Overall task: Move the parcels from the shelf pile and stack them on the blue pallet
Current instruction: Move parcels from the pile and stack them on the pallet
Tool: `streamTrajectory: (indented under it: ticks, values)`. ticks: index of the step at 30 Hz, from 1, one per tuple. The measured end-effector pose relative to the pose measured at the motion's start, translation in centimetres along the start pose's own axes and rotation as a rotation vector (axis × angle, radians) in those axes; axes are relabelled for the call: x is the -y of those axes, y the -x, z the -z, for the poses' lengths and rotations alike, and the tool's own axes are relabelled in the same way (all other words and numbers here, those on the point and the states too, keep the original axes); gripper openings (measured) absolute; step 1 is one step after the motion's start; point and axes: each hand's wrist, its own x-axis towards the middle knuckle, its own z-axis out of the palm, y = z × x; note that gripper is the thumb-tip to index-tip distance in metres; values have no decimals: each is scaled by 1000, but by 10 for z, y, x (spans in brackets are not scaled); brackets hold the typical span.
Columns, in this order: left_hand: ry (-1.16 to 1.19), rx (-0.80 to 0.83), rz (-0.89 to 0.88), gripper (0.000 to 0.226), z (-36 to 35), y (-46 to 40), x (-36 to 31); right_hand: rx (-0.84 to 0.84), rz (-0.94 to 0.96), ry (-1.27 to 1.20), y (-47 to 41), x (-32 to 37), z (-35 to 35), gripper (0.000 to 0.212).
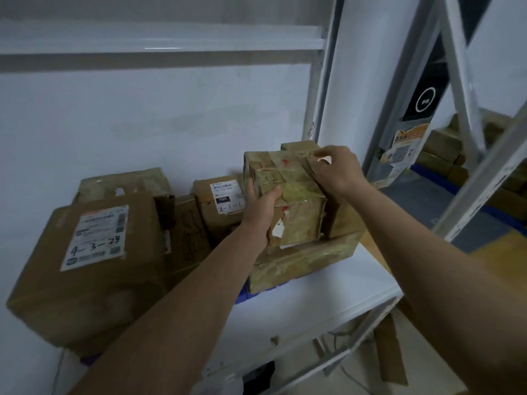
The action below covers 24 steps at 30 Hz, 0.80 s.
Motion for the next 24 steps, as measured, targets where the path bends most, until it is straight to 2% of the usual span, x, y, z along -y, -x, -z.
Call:
streamTrajectory:
  ticks: [2, 5, 8, 11, 18, 24]
  values:
    - [27, -33, 23, 72, -8, 1, 9, 7, -11, 136, -9, -18, 5, 38]
    - [-5, -63, 1, 64, -18, 1, 19, 132, -102, 306, -15, -42, 7, 48]
    - [-76, -71, 26, 55, -26, 5, 18, 229, -115, 326, -19, -56, 5, 52]
    - [-154, -82, 62, 54, -27, 7, 17, 237, -73, 325, -21, -63, 6, 54]
    - [-177, -88, 168, 55, -30, 16, 10, 281, 31, 337, -26, -77, 13, 55]
    - [-212, -127, 209, 92, -35, 21, 7, 293, 94, 325, -26, -84, 15, 54]
